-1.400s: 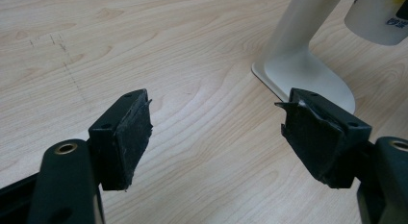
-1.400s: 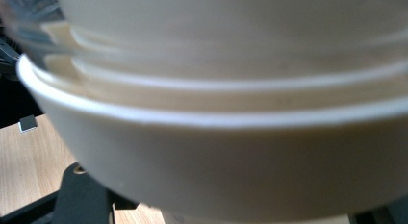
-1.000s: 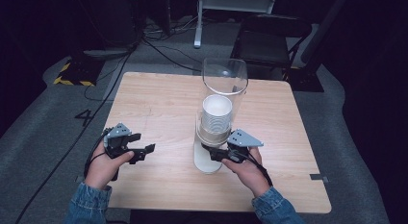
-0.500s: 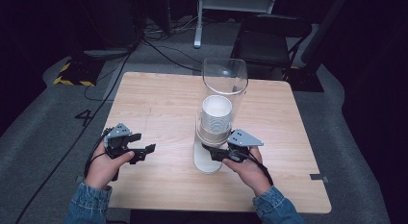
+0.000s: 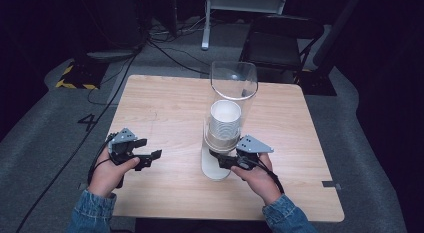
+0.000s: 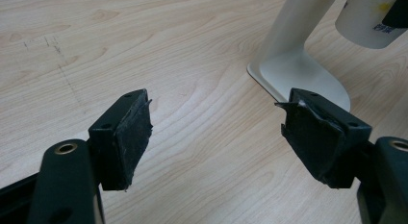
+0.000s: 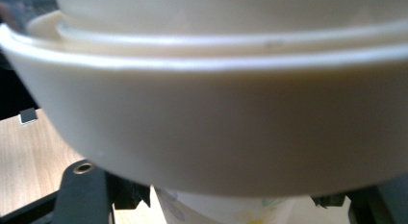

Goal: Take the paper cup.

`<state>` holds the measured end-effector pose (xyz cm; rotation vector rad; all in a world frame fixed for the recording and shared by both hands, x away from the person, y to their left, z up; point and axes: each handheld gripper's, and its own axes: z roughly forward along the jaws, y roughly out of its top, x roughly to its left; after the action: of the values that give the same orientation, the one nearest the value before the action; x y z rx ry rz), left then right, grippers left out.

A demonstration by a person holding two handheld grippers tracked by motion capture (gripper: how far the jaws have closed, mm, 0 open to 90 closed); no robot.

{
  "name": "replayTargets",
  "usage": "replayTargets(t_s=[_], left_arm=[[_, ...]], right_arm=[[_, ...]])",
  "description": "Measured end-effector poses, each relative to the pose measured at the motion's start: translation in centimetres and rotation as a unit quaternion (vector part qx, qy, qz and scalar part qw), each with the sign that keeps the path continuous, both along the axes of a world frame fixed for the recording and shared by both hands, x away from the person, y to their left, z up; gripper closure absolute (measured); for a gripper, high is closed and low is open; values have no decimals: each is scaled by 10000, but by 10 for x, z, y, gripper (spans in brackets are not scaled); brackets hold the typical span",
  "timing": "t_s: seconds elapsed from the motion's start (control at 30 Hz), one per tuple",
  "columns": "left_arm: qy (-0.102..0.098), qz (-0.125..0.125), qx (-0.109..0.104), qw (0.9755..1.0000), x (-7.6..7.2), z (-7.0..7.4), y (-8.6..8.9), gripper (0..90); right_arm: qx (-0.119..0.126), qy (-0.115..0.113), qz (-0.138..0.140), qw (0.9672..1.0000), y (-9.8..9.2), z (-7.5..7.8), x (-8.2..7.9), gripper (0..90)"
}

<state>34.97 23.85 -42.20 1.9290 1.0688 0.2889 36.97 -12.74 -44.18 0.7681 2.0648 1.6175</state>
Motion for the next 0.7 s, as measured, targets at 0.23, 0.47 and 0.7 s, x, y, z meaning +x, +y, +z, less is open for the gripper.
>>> replayTargets(t_s=[0.23,0.47,0.7], left_arm=[[-10,-18,-21,10000,0,1,1,251],[0,-22,3,10000,1,0,1,252],[-3,-2,7,10000,1,-1,1,251]], right_arm=[[-609,518,61,9968,0,-24,2,333],[-639,514,104,9966,0,-25,0,316],[-819,525,103,9952,-3,-26,-1,315]])
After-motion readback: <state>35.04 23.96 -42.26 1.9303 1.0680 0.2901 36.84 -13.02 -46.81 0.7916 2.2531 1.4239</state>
